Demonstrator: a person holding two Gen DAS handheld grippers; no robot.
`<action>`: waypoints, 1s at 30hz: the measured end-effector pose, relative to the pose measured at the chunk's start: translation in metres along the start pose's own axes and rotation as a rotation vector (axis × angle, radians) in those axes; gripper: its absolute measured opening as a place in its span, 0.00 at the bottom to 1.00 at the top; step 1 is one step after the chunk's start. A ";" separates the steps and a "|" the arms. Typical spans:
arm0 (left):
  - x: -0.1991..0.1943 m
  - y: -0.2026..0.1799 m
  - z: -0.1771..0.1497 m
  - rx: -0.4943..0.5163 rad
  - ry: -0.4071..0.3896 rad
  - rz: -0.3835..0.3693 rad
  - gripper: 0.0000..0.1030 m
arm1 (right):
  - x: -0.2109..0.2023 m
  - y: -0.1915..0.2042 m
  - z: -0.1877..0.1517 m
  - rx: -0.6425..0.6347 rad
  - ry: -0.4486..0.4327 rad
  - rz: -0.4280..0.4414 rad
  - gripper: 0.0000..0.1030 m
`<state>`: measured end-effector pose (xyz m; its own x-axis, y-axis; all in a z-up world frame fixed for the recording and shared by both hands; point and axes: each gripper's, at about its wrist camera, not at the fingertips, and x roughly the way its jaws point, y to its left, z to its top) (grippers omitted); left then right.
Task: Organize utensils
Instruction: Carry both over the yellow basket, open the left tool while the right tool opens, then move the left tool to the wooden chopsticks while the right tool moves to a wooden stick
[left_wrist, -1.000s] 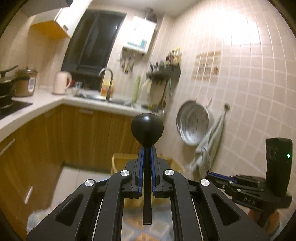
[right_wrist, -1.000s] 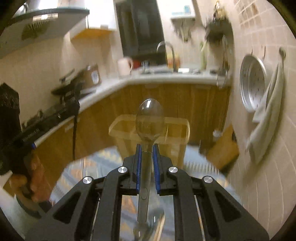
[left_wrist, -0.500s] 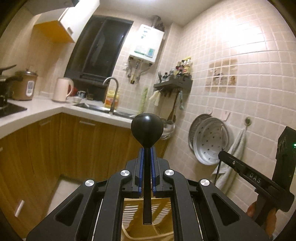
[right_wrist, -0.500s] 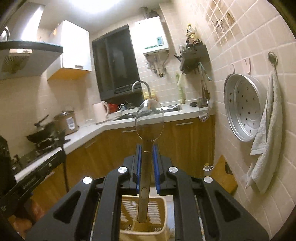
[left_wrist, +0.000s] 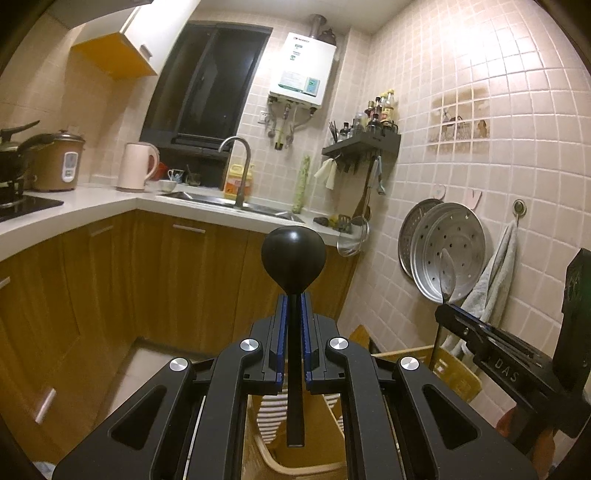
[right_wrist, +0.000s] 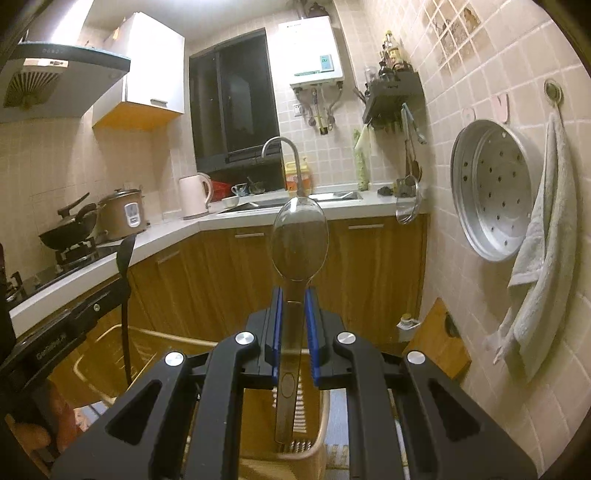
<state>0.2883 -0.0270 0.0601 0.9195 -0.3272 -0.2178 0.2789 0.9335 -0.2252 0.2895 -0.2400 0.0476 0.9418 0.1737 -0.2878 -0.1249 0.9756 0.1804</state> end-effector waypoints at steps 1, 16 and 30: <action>-0.001 0.000 -0.001 0.001 0.002 0.001 0.05 | 0.000 -0.001 -0.001 0.007 0.012 0.011 0.10; -0.050 0.007 0.000 -0.015 0.062 -0.020 0.26 | -0.056 0.008 -0.004 -0.034 0.091 0.020 0.56; -0.141 -0.001 -0.010 -0.005 0.304 -0.038 0.34 | -0.153 0.010 -0.027 -0.029 0.231 -0.187 0.93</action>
<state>0.1556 0.0165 0.0814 0.7830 -0.3914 -0.4835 0.3095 0.9193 -0.2430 0.1361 -0.2536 0.0675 0.8535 0.0137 -0.5209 0.0317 0.9964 0.0780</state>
